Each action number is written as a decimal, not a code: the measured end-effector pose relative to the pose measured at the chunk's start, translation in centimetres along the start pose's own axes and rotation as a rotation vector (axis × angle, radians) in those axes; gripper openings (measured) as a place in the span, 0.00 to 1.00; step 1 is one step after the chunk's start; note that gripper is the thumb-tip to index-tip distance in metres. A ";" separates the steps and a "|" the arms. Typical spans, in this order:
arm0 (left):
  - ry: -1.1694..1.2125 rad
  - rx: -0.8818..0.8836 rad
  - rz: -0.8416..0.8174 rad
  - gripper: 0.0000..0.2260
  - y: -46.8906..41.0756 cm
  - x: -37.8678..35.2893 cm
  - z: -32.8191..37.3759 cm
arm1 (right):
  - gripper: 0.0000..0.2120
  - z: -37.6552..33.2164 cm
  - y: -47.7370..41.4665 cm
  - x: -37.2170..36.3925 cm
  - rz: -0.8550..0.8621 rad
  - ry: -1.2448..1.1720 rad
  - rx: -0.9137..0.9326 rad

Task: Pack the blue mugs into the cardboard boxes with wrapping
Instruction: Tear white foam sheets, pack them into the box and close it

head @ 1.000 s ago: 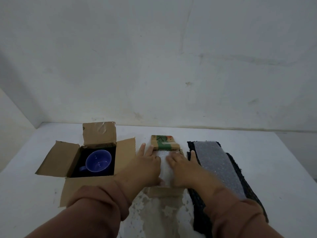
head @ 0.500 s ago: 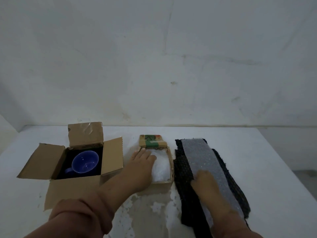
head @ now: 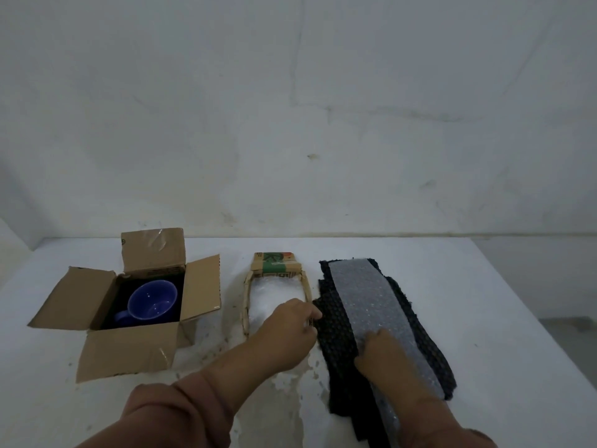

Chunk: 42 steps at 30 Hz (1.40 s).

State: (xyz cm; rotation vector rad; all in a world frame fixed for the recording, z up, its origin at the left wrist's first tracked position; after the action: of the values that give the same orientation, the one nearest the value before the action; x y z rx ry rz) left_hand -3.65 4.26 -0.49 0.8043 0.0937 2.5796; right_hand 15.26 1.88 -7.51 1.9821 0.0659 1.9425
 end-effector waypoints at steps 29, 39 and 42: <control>0.966 -0.111 0.523 0.12 4.9 12.8 2.9 | 0.16 -10.4 6.4 17.4 0.270 -1.052 0.333; 0.275 -0.236 0.458 0.03 7.0 15.9 4.0 | 0.11 -12.2 7.8 21.2 0.535 -0.660 0.410; 0.823 -0.208 0.269 0.19 6.9 16.2 3.6 | 0.09 -12.5 8.1 22.4 0.491 -0.823 0.450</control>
State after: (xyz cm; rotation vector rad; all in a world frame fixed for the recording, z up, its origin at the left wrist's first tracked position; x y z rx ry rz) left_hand -16.27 4.66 12.34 -0.3747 -0.0427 2.9361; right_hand 2.49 3.42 16.13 3.1952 -0.2361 1.2349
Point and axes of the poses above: each hand's wrist, its own y-axis away from the middle knuckle, its own x-axis out of the back of the hand, z = x × y, the point moved 3 cm from there along -y, towards the middle knuckle, and after that the axes turned 14 degrees about y, right-handed, at the moved point
